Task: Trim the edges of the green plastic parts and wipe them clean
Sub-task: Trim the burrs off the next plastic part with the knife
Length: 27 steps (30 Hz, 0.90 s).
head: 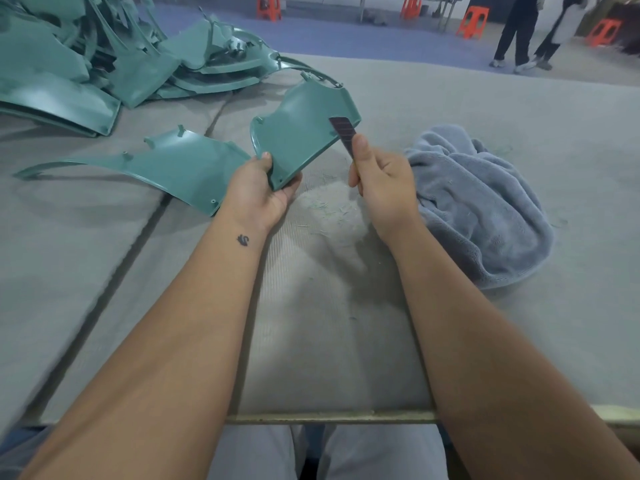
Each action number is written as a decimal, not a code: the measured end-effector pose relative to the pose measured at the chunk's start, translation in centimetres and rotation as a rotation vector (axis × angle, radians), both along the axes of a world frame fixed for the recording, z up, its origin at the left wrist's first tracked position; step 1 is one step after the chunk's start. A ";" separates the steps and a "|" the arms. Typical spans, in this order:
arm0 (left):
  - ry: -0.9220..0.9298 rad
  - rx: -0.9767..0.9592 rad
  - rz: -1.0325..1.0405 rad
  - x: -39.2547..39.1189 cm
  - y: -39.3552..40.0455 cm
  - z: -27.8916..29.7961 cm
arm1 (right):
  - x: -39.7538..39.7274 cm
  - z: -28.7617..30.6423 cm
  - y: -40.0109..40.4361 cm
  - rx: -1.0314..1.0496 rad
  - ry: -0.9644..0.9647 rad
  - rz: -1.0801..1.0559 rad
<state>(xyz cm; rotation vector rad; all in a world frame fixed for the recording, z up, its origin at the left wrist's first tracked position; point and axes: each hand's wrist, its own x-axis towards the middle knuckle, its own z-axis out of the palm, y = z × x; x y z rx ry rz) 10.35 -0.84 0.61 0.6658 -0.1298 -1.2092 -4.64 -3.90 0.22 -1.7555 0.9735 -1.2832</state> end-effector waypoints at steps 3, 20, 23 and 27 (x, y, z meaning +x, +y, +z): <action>-0.041 0.024 0.009 -0.2 0.0 0.1 | 0.3 -0.5 -0.2 -0.038 0.116 -0.004; -0.026 0.030 -0.021 -0.2 0.3 0.2 | 0.6 -0.7 -0.3 -0.093 0.114 -0.095; -0.011 0.033 0.006 -0.1 0.2 0.2 | 0.4 -0.8 -0.4 -0.130 0.267 -0.128; -0.002 0.045 0.036 0.0 0.0 0.1 | 0.5 -0.9 -0.8 -0.093 0.362 -0.107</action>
